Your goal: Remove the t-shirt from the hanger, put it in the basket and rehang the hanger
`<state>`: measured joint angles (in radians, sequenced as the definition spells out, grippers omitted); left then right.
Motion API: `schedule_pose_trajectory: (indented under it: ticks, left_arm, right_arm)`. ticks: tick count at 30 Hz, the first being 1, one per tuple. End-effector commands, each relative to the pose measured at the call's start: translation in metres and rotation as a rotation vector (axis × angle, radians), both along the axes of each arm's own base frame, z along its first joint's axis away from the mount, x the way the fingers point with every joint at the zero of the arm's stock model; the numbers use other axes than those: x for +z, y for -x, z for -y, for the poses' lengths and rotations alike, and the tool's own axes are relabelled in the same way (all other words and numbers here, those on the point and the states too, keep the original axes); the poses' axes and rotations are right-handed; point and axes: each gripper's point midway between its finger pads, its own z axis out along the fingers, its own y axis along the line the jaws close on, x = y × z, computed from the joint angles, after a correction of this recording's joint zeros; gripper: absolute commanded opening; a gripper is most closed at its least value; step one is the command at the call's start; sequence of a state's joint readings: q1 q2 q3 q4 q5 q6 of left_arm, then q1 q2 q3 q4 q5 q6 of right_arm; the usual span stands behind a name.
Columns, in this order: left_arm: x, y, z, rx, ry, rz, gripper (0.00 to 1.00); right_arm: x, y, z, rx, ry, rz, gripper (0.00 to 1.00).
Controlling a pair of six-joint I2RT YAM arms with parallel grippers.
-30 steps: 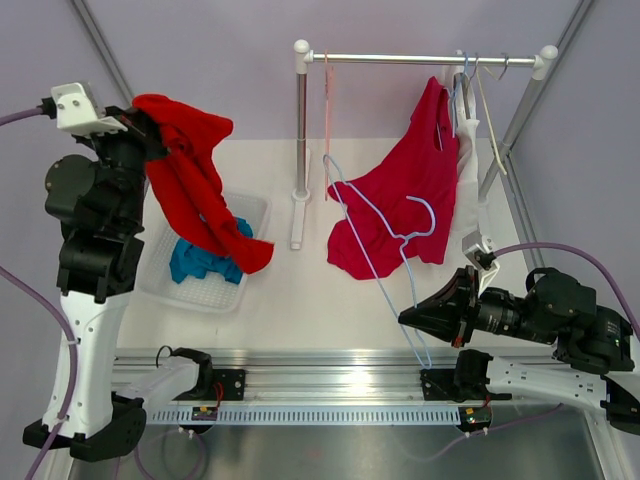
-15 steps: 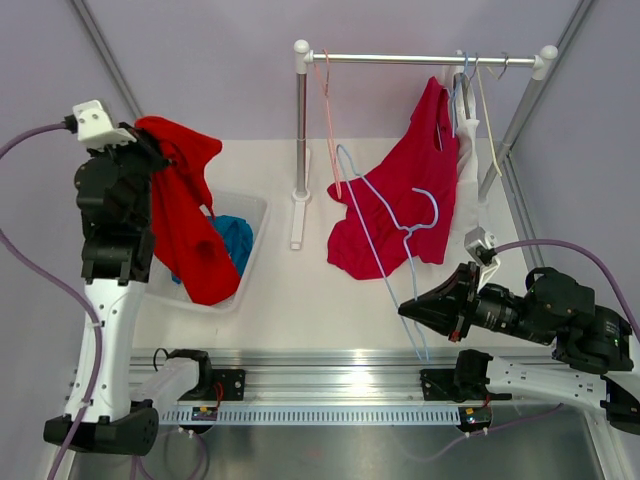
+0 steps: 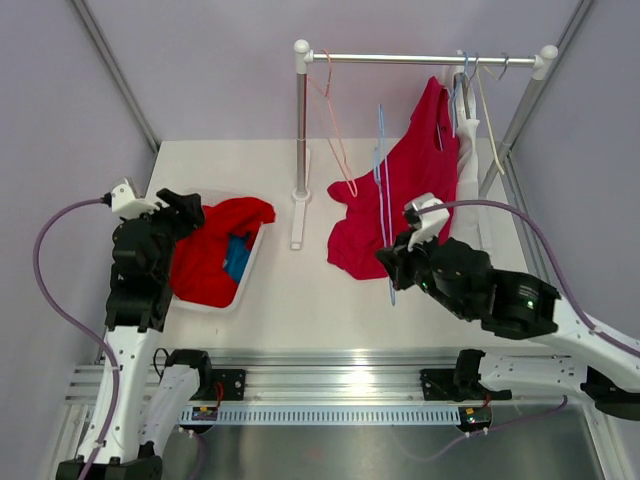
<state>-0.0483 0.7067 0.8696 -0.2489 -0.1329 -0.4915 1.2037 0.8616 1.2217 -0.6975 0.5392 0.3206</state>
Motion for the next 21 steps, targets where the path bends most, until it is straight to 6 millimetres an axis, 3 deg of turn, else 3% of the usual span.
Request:
schedule_pose_trajectory:
  ticks: [1, 2, 3, 4, 8, 10, 14, 15, 17, 18, 21]
  left_arm:
    - [-0.022, 0.018, 0.007, -0.021, 0.085, -0.031, 0.73]
    - [-0.028, 0.022, 0.007, -0.025, 0.084, -0.046, 0.90]
    - [-0.029, 0.026, 0.009, -0.034, 0.079, -0.047, 0.98]
    - [-0.022, 0.032, 0.010, -0.052, 0.062, -0.031, 0.99]
    - [-0.014, 0.053, 0.040, -0.245, 0.013, -0.034, 0.99]
    - [-0.012, 0.060, 0.048, -0.301, -0.008, -0.029, 0.99]
    - [-0.011, 0.083, 0.088, -0.531, 0.004, -0.011, 0.99]
    - [-0.011, 0.087, 0.094, -0.567, -0.002, -0.008, 0.99]
    - [-0.009, 0.100, 0.110, -0.669, -0.012, 0.009, 0.99]
    - [-0.007, 0.106, 0.113, -0.697, -0.028, 0.024, 0.99]
    - [-0.009, 0.121, 0.128, -0.810, -0.054, 0.045, 0.99]
  right_arm:
    - [0.034, -0.043, 0.013, -0.144, -0.023, 0.104, 0.00]
    - [0.031, -0.047, -0.002, -0.079, -0.036, 0.083, 0.00]
    - [0.029, -0.056, -0.003, -0.074, -0.042, 0.070, 0.00]
    - [0.027, -0.073, 0.007, -0.119, -0.042, 0.062, 0.00]
    - [0.016, -0.105, -0.014, -0.048, -0.050, 0.003, 0.00]
    - [0.024, -0.119, -0.019, -0.048, -0.082, 0.006, 0.00]
    - [0.028, -0.159, -0.029, -0.050, -0.099, 0.002, 0.00]
    - [0.039, -0.165, -0.030, -0.049, -0.114, 0.017, 0.00]
    - [0.039, -0.176, -0.037, -0.019, -0.132, -0.002, 0.00]
    - [0.048, -0.184, -0.032, -0.028, -0.148, 0.010, 0.00]
    - [0.049, -0.200, -0.031, -0.009, -0.173, -0.014, 0.00]
